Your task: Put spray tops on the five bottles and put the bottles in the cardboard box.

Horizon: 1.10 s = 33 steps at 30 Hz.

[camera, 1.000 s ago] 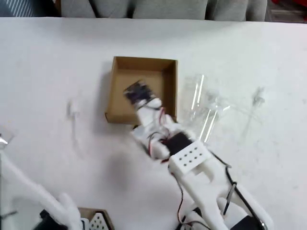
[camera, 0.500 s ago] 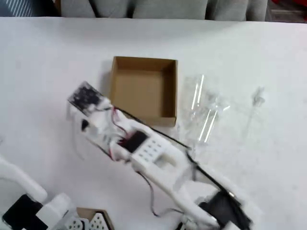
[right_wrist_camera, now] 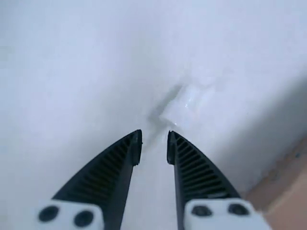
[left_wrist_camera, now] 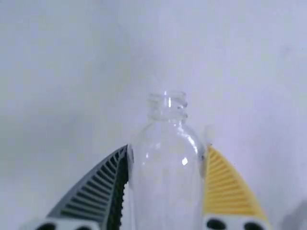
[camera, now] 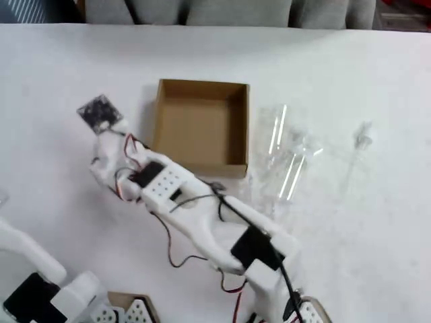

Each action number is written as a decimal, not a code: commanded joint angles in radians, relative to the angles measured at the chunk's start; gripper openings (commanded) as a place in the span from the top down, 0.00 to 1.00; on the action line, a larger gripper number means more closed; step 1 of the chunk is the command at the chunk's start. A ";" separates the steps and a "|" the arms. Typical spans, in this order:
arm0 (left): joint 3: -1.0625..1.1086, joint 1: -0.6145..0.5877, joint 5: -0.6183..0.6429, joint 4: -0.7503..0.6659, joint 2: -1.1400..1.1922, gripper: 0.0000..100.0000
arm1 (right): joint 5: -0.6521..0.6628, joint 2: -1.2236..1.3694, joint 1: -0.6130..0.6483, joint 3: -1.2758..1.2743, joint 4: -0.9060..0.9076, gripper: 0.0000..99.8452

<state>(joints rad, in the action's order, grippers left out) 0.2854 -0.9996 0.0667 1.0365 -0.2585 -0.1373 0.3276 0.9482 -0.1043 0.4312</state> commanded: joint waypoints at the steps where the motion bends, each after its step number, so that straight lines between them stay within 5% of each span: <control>1: -0.051 0.024 -0.012 0.014 -0.021 0.98 | -0.107 0.054 0.002 0.107 -0.022 0.93; 9: -0.052 0.027 -0.012 0.035 -0.022 0.98 | -0.112 0.219 0.004 0.244 -0.022 0.92; 16: -0.052 0.027 -0.012 0.038 -0.021 0.98 | -0.120 0.331 -0.002 0.356 -0.022 0.77; 26: -0.049 0.027 -0.012 0.040 -0.018 0.98 | -0.112 0.527 -0.007 0.585 0.004 0.87; 33: -0.055 0.027 -0.012 0.071 -0.022 0.98 | -0.112 0.651 -0.018 0.835 0.254 0.91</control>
<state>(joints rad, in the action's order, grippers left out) 0.2854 -0.9889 0.0667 1.0671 -0.2585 -0.2463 0.9459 0.9406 0.5708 0.5493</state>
